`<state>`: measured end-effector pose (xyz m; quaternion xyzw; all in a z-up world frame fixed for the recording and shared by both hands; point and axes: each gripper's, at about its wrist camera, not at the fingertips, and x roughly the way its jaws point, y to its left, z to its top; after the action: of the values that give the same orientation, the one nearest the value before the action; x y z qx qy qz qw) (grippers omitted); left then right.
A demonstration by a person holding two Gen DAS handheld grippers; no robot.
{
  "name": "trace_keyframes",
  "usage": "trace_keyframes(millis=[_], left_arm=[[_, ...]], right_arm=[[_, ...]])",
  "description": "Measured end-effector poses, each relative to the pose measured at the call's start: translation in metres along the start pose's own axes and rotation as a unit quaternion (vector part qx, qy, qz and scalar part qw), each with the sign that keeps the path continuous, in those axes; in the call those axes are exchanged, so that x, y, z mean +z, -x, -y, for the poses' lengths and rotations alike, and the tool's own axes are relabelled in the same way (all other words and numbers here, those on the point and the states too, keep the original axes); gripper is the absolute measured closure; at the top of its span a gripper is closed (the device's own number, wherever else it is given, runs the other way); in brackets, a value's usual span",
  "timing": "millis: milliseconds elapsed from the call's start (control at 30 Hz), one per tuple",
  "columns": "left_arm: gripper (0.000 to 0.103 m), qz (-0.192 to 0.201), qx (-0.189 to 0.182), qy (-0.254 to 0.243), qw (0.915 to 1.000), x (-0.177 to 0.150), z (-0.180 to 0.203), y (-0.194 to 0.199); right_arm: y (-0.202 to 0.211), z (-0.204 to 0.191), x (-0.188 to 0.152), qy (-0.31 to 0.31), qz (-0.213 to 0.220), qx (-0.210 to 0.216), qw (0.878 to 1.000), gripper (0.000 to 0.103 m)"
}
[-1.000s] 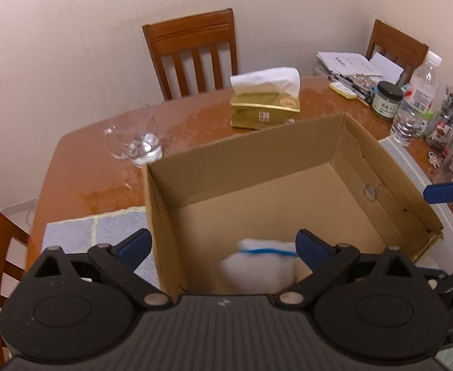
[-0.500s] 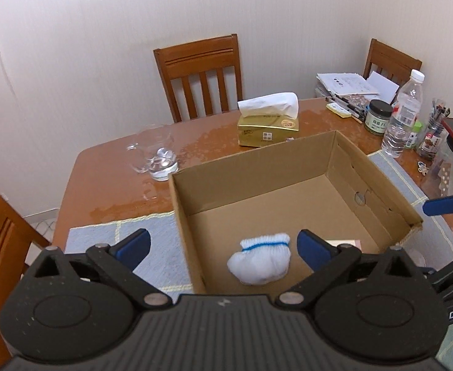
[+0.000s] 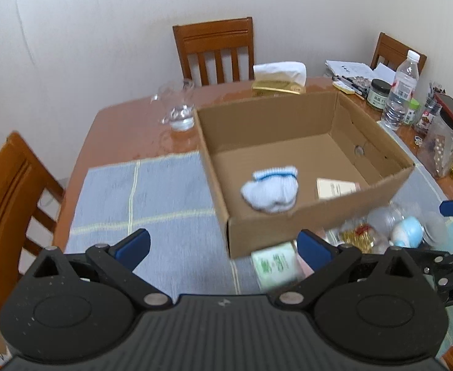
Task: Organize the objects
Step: 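Return both tools to the items on the towel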
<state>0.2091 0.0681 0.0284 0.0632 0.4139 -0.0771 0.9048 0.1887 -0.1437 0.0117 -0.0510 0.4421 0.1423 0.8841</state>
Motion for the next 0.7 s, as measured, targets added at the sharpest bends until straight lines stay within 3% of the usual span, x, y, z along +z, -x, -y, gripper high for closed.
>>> trace_keyframes(millis=[333, 700], left_arm=[[0.002, -0.026, -0.022, 0.001, 0.9994, -0.046, -0.008, 0.001], [0.002, -0.066, -0.045, -0.013, 0.9968, -0.083, 0.004, -0.020]], right_arm=[[0.011, -0.024, -0.046, -0.024, -0.007, 0.000, 1.000, 0.000], [-0.017, -0.056, -0.101, -0.013, -0.052, 0.001, 0.999, 0.000]])
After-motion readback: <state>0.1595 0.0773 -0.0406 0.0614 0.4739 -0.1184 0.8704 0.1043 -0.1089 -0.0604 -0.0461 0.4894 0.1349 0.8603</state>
